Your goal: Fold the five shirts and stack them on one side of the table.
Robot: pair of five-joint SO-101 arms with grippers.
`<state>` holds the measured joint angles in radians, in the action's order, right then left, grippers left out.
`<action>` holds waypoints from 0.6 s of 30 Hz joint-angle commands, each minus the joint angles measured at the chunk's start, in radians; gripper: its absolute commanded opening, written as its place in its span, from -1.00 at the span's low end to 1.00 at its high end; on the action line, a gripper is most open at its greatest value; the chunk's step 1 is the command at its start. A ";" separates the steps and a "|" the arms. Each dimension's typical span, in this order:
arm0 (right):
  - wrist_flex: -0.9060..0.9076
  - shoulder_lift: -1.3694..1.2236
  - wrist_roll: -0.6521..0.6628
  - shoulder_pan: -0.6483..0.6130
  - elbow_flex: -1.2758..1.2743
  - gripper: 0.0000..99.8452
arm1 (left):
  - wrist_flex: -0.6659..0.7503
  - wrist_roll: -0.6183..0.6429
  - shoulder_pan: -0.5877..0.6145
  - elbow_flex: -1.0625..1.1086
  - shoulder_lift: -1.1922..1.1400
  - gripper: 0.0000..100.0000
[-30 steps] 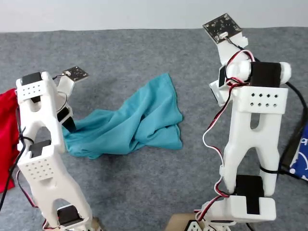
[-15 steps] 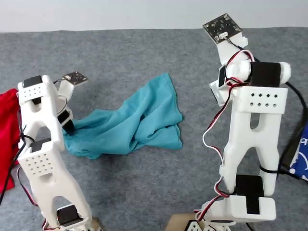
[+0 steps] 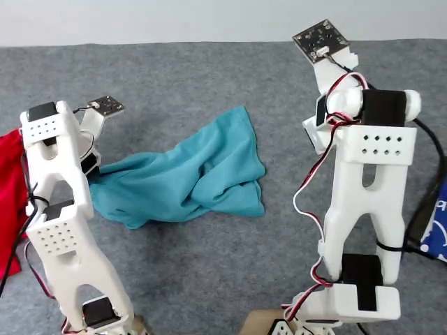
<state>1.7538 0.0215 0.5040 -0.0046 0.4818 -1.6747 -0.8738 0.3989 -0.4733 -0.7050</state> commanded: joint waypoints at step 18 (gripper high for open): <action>-0.332 -0.274 0.002 -0.140 0.012 -0.98 | -0.035 0.152 -0.034 -0.101 0.011 -1.00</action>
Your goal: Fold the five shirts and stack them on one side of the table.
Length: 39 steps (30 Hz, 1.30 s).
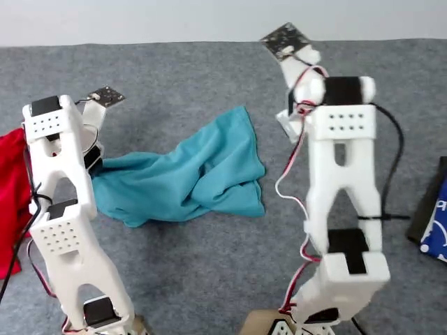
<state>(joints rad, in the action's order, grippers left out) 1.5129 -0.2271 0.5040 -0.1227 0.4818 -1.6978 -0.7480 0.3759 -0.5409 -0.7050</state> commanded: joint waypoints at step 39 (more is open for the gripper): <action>-0.691 -0.967 0.003 -0.124 0.551 -0.60 | 0.003 0.081 -0.021 -0.031 0.009 -1.00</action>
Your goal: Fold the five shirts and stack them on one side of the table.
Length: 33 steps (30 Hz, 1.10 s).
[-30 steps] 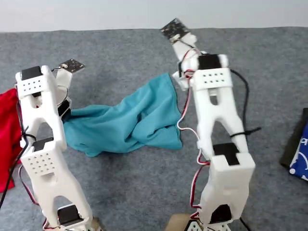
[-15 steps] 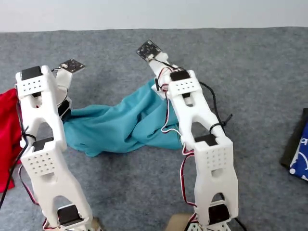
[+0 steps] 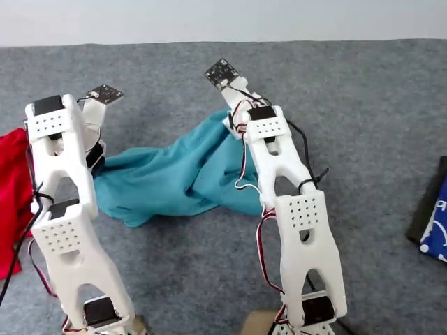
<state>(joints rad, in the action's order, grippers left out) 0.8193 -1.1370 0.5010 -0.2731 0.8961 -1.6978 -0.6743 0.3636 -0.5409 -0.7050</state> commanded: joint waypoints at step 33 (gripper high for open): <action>0.740 -0.179 0.299 0.007 0.786 -0.98 | -0.008 0.043 -0.074 -0.101 0.011 -1.00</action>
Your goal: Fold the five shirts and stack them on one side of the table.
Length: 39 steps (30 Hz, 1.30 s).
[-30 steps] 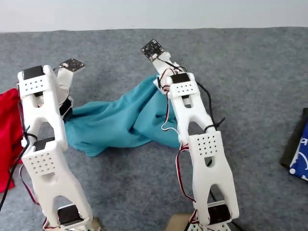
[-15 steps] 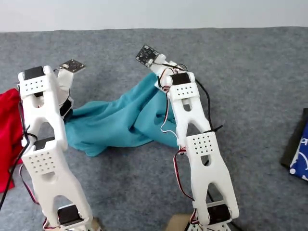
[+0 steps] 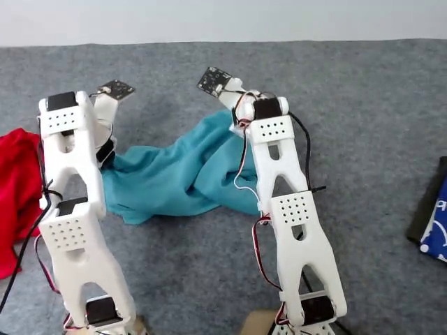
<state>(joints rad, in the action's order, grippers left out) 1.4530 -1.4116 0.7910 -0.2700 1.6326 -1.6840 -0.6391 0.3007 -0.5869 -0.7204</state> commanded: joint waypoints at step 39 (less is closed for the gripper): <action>-0.311 -0.111 -0.342 0.028 0.046 -0.56 | 0.009 0.006 -0.005 -0.056 0.015 -1.00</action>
<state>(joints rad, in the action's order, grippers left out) 1.1937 -1.5221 0.4580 -0.2547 1.6341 -1.6855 -0.6391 0.2961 -0.6176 -0.7204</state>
